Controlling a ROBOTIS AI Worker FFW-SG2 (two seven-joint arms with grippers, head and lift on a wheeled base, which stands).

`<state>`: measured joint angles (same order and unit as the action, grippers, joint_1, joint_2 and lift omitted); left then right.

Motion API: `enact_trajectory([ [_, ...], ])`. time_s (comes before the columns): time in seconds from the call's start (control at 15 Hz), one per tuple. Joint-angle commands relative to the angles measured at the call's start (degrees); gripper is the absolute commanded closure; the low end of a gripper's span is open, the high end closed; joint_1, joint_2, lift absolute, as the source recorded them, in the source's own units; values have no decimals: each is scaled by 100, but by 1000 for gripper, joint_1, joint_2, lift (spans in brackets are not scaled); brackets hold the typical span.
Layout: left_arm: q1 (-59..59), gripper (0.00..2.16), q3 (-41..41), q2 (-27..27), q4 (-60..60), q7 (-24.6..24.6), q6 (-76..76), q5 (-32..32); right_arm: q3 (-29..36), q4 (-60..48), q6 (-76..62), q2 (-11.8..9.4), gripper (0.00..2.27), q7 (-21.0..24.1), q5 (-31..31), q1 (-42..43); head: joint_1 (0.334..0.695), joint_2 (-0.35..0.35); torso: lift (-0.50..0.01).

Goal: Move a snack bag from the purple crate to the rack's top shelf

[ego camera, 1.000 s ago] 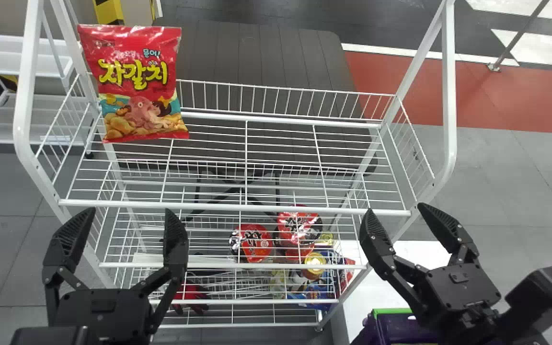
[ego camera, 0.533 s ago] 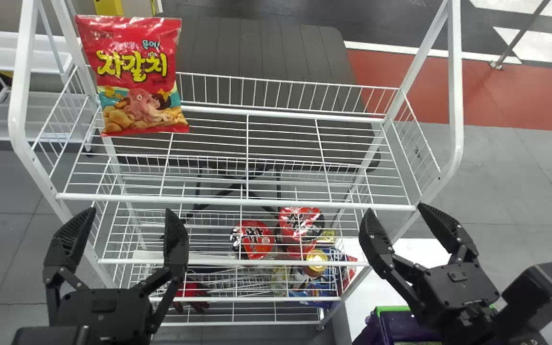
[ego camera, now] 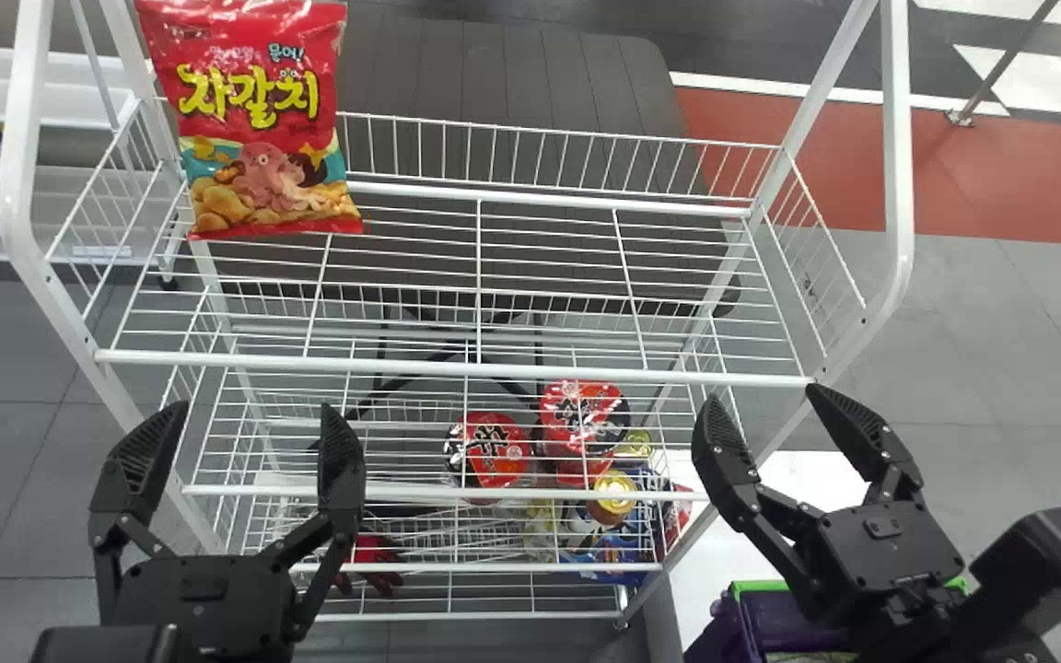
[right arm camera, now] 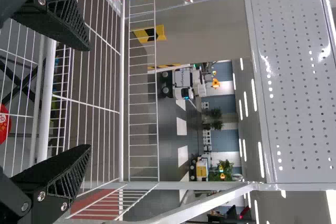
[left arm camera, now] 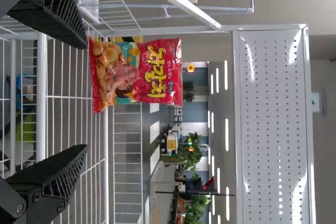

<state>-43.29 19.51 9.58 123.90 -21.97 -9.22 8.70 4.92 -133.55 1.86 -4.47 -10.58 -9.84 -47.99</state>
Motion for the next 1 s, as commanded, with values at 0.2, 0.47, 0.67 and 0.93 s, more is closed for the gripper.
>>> enact_trajectory([
  [0.2, 31, 154, 9, 0, -15, 9, -13, -17, 0, 5, -14, 17, 171, -6, 9, 0, 695, -147, -75],
  [0.47, 40, 154, 18, 0, -15, 18, -13, -17, 0, 5, -32, 17, 171, -50, 0, -18, 695, -148, -91],
  [0.67, 40, 154, 26, 8, -15, 35, -13, -17, 0, -13, -49, 17, 171, -50, 0, -35, 695, -148, -103],
  [0.93, 40, 154, 53, 8, -15, 53, -13, 1, 18, -22, -84, 8, 171, -41, -9, -71, 695, -153, -120],
])
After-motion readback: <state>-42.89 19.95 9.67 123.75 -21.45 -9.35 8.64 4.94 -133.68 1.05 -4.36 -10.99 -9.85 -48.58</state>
